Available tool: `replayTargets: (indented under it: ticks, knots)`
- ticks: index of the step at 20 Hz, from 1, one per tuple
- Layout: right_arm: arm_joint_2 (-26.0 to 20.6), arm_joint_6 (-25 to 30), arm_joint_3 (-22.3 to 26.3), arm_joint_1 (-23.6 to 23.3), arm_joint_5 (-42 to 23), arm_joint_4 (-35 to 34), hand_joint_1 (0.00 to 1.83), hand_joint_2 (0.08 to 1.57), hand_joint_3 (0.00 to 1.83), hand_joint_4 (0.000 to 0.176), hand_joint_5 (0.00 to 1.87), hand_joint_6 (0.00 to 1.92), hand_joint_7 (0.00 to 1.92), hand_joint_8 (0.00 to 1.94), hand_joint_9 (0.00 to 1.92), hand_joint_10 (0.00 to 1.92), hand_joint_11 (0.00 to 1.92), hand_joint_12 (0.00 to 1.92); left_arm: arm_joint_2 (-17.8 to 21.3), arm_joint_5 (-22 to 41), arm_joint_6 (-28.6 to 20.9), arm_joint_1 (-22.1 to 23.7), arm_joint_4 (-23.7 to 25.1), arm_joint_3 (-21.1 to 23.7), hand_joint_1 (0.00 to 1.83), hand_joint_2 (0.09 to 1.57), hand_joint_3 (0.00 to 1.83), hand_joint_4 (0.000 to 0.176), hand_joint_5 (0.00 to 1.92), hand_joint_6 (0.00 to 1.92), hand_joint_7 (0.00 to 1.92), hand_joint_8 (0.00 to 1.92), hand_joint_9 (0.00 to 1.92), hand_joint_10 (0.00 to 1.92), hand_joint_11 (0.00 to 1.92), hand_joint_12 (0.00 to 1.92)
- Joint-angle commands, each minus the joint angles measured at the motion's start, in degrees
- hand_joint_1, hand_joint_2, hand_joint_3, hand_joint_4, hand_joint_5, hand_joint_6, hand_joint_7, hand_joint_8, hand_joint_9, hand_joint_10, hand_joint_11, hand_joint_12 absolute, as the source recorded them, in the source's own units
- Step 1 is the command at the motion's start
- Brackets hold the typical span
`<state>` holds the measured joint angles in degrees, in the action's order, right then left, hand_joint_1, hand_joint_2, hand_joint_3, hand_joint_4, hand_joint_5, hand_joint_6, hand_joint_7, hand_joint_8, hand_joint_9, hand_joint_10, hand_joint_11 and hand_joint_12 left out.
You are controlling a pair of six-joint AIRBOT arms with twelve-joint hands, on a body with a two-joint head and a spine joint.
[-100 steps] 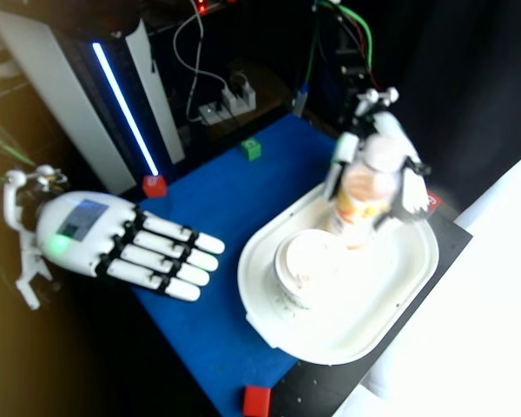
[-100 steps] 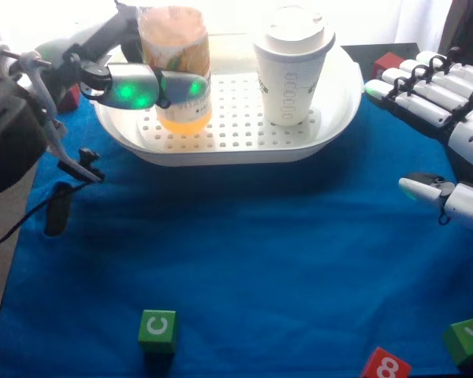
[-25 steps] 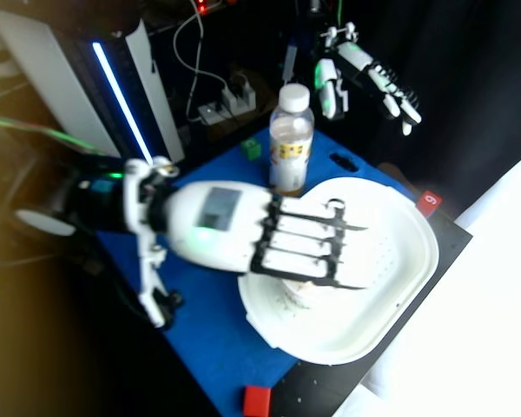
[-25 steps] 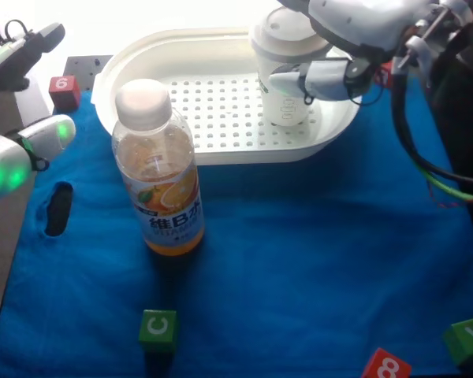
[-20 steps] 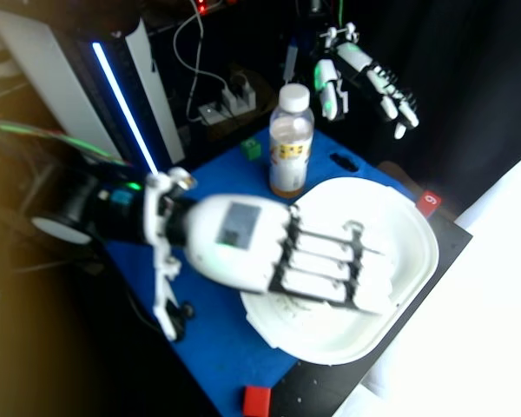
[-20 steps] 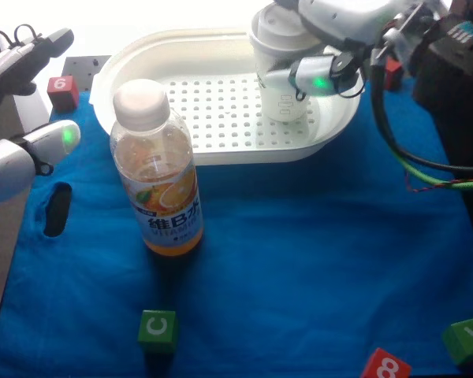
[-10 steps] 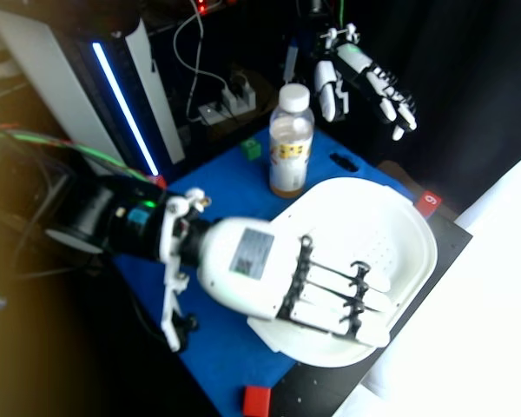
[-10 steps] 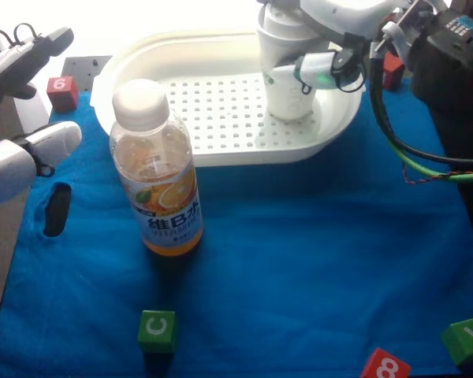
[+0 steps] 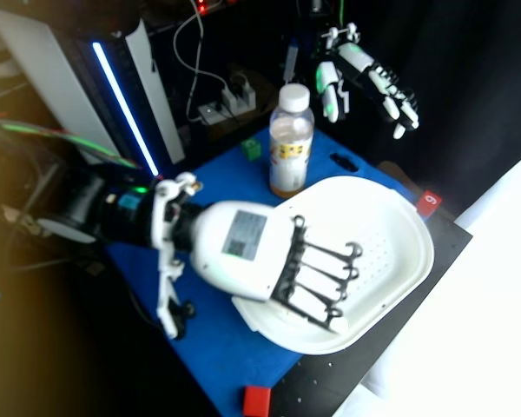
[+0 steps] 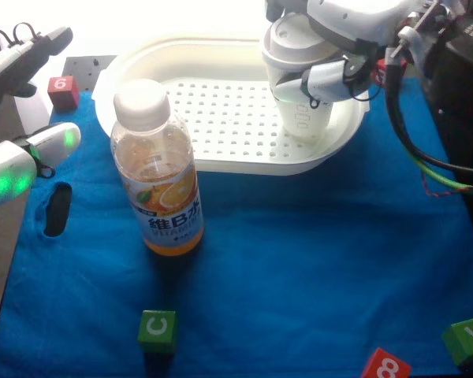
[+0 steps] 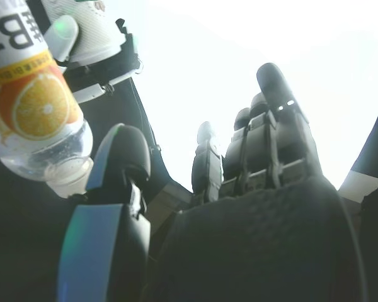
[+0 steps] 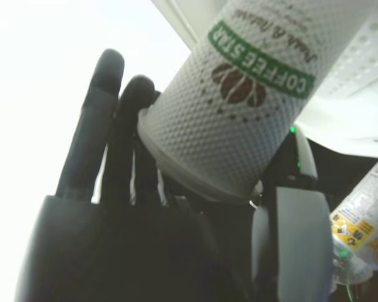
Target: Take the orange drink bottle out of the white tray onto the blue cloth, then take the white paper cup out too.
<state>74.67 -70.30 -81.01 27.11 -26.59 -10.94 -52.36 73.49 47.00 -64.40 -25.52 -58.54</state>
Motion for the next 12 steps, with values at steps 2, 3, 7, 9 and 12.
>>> replayTargets:
  ticks: [2,3,7,9,12]
  knots:
    - [-1.7,4.22,1.73,-0.44,-11.28,3.61,0.91,1.21,0.0,0.0,0.12,1.33,0.27,1.41,0.42,1.75,0.48,1.92,-0.04,7.44,-0.2,0.59,0.33,-0.2,0.64,1.33,0.0,0.176,0.17,0.0,0.0,0.0,0.05,0.02,0.0,0.95]
    - [-3.52,9.51,3.13,-0.44,-14.15,7.14,0.87,1.22,0.0,0.0,0.06,1.3,0.24,1.38,0.41,1.79,0.4,1.92,-0.04,7.57,-0.2,0.56,0.17,-0.19,0.62,1.33,0.0,0.173,0.16,0.0,0.0,0.0,0.06,0.02,0.0,0.94]
    - [-12.71,9.68,12.87,-0.18,-22.16,10.75,0.93,1.23,0.0,0.0,0.0,1.45,0.18,1.38,0.34,1.79,0.55,1.92,-0.02,8.03,-0.2,0.16,-0.27,-0.12,0.62,1.33,0.0,0.156,0.16,0.0,0.0,0.0,0.0,0.0,0.0,0.49]
    - [-16.81,9.68,17.81,1.74,-25.65,13.13,0.91,1.25,0.01,0.0,0.0,1.45,0.15,1.47,0.25,1.84,0.36,1.92,0.04,8.71,-0.24,-0.42,-0.99,0.09,0.62,1.32,0.0,0.174,0.16,0.0,0.0,0.0,0.02,0.01,0.0,0.67]
    - [-20.97,11.25,22.65,5.73,-29.49,15.86,0.78,1.25,0.0,0.0,0.05,1.33,0.19,1.53,0.22,1.83,0.24,1.92,0.09,9.26,-0.3,-1.1,-1.84,0.22,0.59,1.33,0.0,0.176,0.15,0.0,0.01,0.0,0.04,0.01,0.0,0.79]
